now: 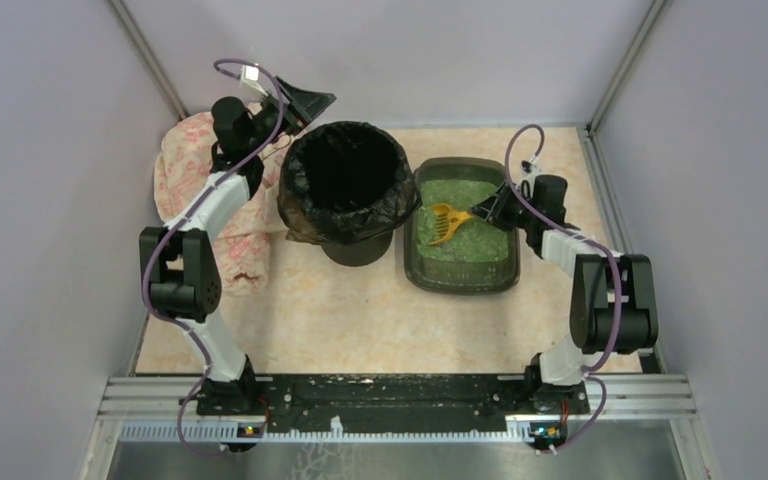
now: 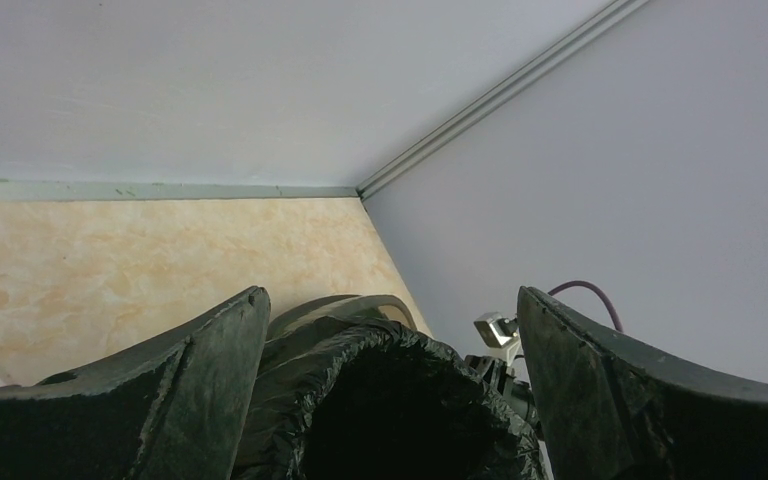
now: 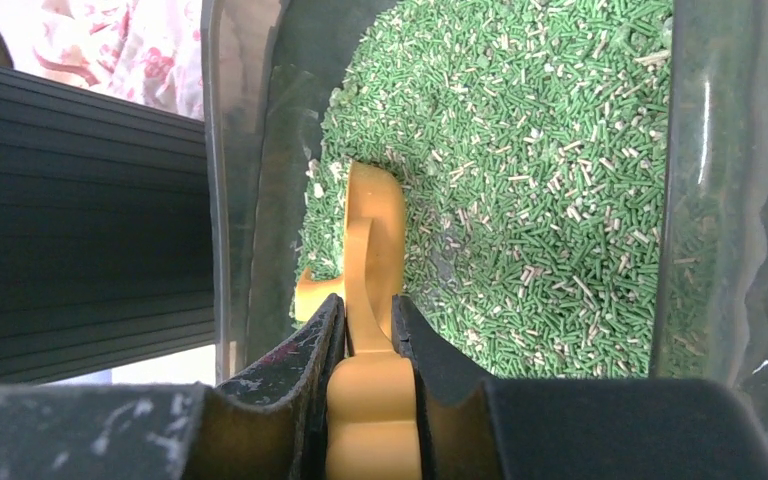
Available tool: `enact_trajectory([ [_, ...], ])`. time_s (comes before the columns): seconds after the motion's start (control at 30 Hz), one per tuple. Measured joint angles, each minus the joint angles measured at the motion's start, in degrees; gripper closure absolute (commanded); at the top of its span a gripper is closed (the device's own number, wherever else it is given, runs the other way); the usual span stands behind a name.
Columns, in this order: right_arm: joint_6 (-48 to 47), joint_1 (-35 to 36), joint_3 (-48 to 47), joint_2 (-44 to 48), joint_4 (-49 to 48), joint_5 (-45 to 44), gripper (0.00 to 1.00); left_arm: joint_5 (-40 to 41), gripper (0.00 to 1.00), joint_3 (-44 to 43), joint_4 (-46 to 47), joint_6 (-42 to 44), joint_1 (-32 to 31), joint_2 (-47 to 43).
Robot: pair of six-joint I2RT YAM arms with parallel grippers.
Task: Clean the litter box
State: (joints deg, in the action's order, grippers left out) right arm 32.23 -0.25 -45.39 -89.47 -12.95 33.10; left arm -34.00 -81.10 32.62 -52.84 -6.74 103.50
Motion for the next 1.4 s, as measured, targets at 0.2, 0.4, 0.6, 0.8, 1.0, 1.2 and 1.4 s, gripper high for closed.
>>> enact_trajectory([
  [0.2, 1.4, -1.7, 0.8, 0.4, 0.3, 2.2, 1.00, 0.0, 0.01, -0.1, 0.0, 0.0, 0.0, 0.1],
  [0.4, -1.2, -3.0, -0.5, 5.0, 8.3, 1.5, 1.00, -0.1, 0.01, -0.6, 0.4, -0.2, 0.0, 1.2],
  [0.6, -2.7, -3.4, -2.3, 7.1, 11.4, 0.7, 1.00, -0.1, 0.01, -0.7, 0.6, -0.5, 0.0, 2.4],
  [0.8, -1.0, -5.4, -2.2, 7.3, 11.0, 1.6, 1.00, -0.1, 0.01, -0.8, 0.8, -0.5, 0.0, 2.5],
  [1.0, 7.1, -9.4, 4.1, 6.0, -2.7, 6.3, 1.00, -0.1, 0.01, -1.2, 0.9, -0.5, 0.0, 2.5],
  [1.2, 11.8, -10.4, 6.5, 1.5, -8.8, 8.3, 1.00, -0.1, 0.01, -1.6, 0.9, -0.5, 0.0, 2.5],
  [1.4, 6.3, -9.5, 1.5, 1.5, -1.5, 5.7, 1.00, -0.1, 0.01, -1.6, 0.9, -0.5, 0.0, 2.5],
])
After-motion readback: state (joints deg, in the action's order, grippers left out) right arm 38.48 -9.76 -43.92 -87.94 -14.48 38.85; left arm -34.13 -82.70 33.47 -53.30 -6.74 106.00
